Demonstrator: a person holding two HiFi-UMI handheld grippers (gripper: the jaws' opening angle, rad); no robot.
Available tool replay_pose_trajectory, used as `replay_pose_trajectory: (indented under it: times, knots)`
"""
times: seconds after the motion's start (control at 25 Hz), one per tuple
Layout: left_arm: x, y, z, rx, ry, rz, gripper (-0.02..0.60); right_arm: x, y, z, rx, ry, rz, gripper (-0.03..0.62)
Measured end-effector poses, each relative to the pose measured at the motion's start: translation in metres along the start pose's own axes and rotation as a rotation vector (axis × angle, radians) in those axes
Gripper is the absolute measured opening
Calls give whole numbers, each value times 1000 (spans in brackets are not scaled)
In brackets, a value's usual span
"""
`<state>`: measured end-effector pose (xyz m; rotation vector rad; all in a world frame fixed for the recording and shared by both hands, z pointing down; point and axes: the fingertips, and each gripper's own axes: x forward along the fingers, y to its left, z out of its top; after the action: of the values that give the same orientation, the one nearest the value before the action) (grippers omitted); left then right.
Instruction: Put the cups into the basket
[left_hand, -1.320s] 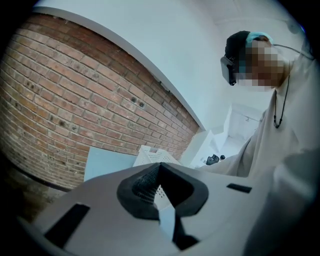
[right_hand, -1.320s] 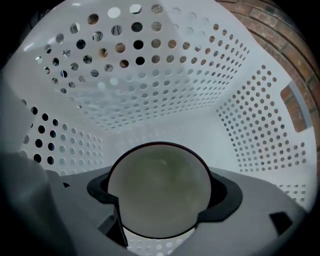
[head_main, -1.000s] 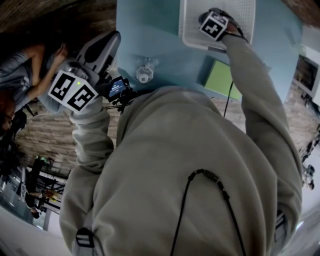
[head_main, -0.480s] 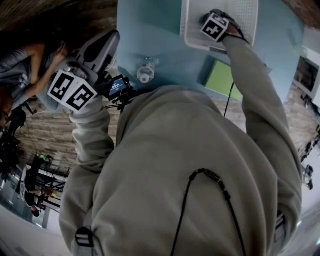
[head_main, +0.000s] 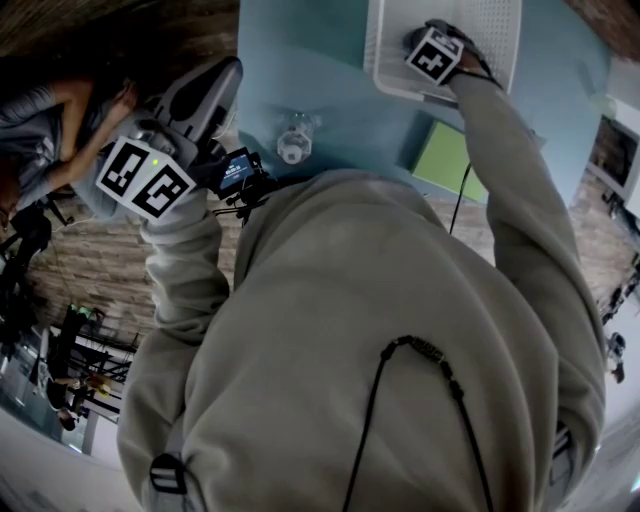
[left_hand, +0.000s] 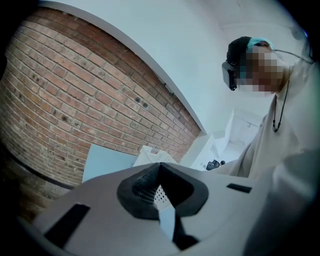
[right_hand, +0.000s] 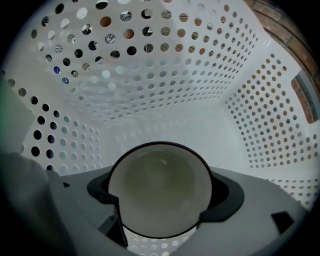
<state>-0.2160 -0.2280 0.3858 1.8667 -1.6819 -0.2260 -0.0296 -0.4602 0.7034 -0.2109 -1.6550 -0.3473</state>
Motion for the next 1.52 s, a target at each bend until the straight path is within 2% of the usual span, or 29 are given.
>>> replay_pose_trajectory:
  times: [0.28,0.52,0.64,0.88,1.0,1.2,1.52]
  knots:
    - [-5,2,2,5,-9,6,-2,-18,-10,1,-25,5,-40,423]
    - [-4,-9,4,32,-1,-30,-2,-46,-17,14,1,-32,-76,423]
    - [-6,-14,5,42,-6,-54,-2,-66,-22,26,3,-65,-127,422]
    - [-25,-29,5,37,-27,-95,-2,-102,-38,22,83,-79,-269,422]
    - [-25,-39,4,52,-26,-118,-2,-117,-46,4,135,-82,-323,422]
    - [-22,-59,6,85,-28,-177,-2,-152,-42,-6,221,-156,-356,420]
    - [-24,-97,6,156,0,-285,-2,-233,6,-2,365,-312,-386,398]
